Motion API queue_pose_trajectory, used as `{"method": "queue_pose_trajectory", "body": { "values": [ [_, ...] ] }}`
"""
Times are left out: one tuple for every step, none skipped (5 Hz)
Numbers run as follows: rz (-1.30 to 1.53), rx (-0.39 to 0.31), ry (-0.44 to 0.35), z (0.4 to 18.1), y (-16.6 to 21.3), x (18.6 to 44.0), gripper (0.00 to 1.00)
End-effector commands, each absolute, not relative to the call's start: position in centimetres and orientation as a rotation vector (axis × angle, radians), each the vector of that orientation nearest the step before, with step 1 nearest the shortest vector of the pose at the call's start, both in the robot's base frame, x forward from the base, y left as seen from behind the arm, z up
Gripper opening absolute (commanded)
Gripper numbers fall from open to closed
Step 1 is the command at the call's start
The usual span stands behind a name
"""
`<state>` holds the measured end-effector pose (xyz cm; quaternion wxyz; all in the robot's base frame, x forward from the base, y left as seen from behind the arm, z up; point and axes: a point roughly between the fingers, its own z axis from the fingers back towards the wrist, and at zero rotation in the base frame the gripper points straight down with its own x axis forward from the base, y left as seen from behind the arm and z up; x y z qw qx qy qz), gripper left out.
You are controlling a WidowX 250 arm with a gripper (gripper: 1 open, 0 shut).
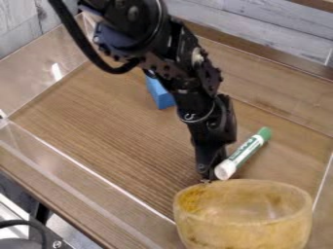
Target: Remove the green marker from inside the brown bowl and put it on the table
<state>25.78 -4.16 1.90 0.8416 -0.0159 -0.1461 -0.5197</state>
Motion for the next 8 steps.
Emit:
{"method": "queue_pose_trajectory", "body": {
  "values": [
    [-1.095, -0.031, -0.317, 2.22, -3.81, 25.84, 0.0],
    [-1.09, -0.04, -0.316, 2.3, -3.8, 25.72, 0.0],
    [-1.085, -0.048, -0.316, 2.38, -3.8, 25.62, 0.0],
    [-1.08, -0.057, -0.315, 2.48, -3.81, 25.5, 0.0],
    [-1.075, -0.067, -0.315, 2.58, -3.81, 25.39, 0.0],
    [-1.071, -0.077, -0.314, 2.68, -3.81, 25.27, 0.0],
    [-1.066, -0.088, -0.314, 2.8, -3.81, 25.14, 0.0],
    [-1.062, -0.099, -0.313, 2.94, -3.81, 25.0, 0.0]
  ]
}}
